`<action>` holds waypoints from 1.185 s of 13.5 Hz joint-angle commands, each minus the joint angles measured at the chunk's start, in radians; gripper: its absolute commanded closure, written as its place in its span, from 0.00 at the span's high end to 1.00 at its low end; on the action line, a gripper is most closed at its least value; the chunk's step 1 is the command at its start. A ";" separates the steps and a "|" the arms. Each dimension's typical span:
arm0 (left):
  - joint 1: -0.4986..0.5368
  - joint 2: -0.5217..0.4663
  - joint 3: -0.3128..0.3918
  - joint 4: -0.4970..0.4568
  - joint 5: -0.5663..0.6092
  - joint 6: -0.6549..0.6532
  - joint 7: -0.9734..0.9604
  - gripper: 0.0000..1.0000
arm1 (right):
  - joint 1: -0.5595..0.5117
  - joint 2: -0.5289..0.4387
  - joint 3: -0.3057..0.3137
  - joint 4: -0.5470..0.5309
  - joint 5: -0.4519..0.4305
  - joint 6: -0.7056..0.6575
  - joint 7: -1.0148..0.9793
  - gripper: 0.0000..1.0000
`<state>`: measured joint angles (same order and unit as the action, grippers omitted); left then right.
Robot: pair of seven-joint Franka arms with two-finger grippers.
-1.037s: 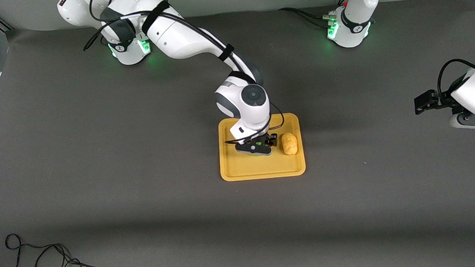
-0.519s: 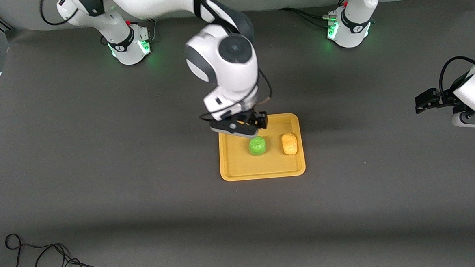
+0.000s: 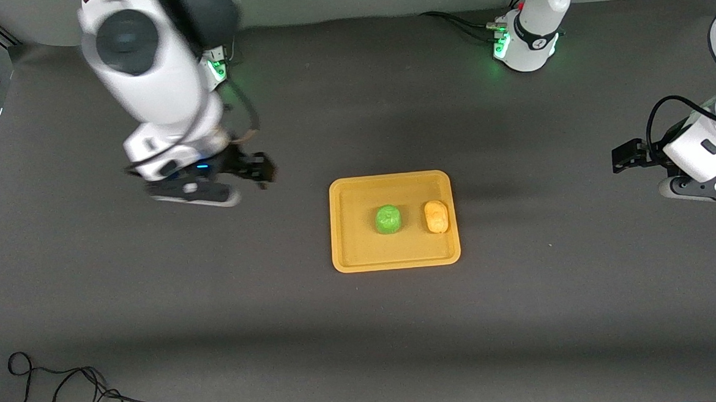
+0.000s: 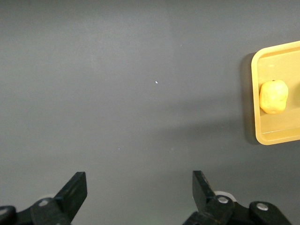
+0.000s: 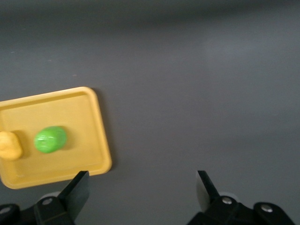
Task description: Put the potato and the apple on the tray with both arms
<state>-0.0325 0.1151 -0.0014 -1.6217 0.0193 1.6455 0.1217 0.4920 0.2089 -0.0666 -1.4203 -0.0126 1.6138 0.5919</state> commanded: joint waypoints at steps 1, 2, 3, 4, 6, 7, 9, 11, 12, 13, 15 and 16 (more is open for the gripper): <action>0.005 0.025 0.003 0.051 -0.002 -0.026 0.015 1.00 | -0.186 -0.161 0.069 -0.184 0.025 0.023 -0.192 1.00; 0.006 0.025 0.003 0.054 -0.001 -0.026 0.013 1.00 | -0.269 -0.184 0.105 -0.204 0.025 0.020 -0.258 1.00; 0.006 0.026 0.003 0.057 0.001 -0.026 0.013 1.00 | -0.339 -0.193 0.126 -0.206 0.025 0.008 -0.317 1.00; 0.006 0.028 0.003 0.056 0.001 -0.026 0.015 1.00 | -0.390 -0.195 0.131 -0.204 0.025 -0.008 -0.369 1.00; 0.000 0.028 0.003 0.056 -0.001 -0.026 0.015 1.00 | -0.475 -0.197 0.129 -0.204 0.023 -0.011 -0.485 1.00; -0.001 0.028 0.003 0.057 -0.001 -0.026 0.013 1.00 | -0.518 -0.200 0.129 -0.206 0.023 -0.015 -0.527 1.00; 0.000 0.026 0.003 0.057 -0.001 -0.026 0.015 1.00 | -0.570 -0.201 0.125 -0.206 0.025 -0.025 -0.583 1.00; 0.009 0.026 0.003 0.060 -0.010 -0.024 0.007 1.00 | -0.569 -0.201 0.110 -0.201 0.023 -0.037 -0.584 1.00; 0.010 0.026 0.006 0.063 -0.009 -0.024 0.013 1.00 | -0.567 -0.201 0.108 -0.198 0.023 -0.051 -0.583 1.00; 0.010 0.026 0.008 0.063 -0.007 -0.026 0.015 1.00 | -0.566 -0.201 0.108 -0.194 0.019 -0.054 -0.586 1.00; 0.011 0.025 0.008 0.063 -0.005 -0.026 0.016 1.00 | -0.558 -0.195 0.109 -0.175 0.011 -0.057 -0.587 1.00; 0.010 0.025 0.008 0.062 -0.004 -0.027 0.016 1.00 | -0.555 -0.195 0.110 -0.172 0.011 -0.057 -0.587 1.00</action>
<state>-0.0208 0.1337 0.0010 -1.5852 0.0192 1.6432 0.1217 -0.0716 0.0264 0.0458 -1.6029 -0.0028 1.5722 0.0247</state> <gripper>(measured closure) 0.000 0.000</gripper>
